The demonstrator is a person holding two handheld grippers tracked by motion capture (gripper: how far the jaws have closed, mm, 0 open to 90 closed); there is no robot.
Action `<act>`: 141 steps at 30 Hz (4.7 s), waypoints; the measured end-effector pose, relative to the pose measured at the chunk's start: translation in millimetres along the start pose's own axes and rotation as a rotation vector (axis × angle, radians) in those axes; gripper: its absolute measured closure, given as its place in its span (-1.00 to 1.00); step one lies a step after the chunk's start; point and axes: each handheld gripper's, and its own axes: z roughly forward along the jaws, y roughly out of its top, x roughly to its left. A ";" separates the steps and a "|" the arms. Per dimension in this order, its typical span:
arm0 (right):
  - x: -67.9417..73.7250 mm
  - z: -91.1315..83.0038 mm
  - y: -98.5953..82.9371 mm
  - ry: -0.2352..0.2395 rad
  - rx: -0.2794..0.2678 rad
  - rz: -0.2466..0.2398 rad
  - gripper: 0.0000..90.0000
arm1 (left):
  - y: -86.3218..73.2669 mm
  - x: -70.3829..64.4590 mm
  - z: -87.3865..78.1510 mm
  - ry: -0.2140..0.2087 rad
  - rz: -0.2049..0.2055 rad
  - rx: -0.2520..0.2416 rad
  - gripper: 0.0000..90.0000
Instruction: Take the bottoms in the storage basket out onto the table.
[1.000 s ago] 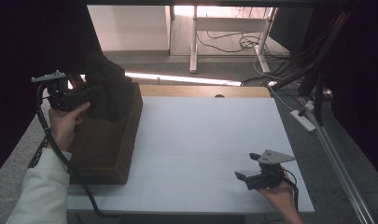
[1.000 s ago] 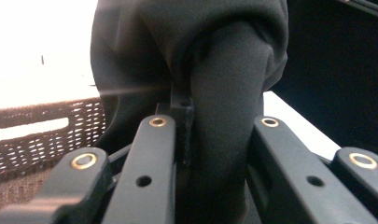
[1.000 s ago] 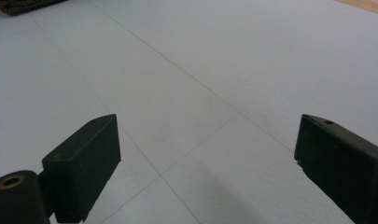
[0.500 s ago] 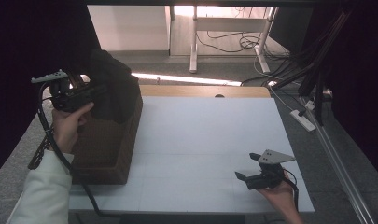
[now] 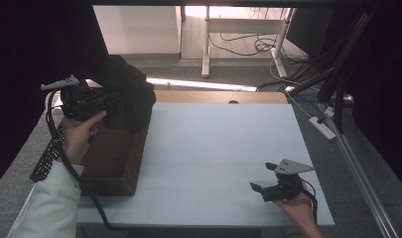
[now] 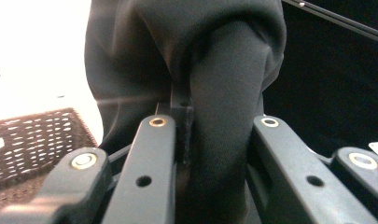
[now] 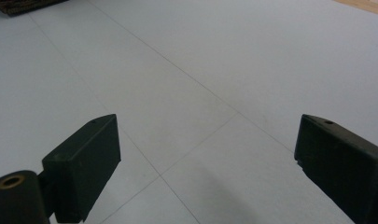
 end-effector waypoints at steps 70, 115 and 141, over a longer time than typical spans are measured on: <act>0.4 -1.6 -0.5 -0.007 -0.001 -0.003 -0.84 | -30.8 -62.5 91.0 -0.210 0.041 0.117 0.71; 0.2 -2.4 -1.1 -0.009 0.002 0.000 -0.84 | -66.7 -92.1 150.3 -0.270 0.074 0.275 0.71; 0.4 -2.7 -1.2 -0.008 0.004 0.000 -0.84 | -105.5 -95.4 192.7 -0.204 0.116 0.439 0.71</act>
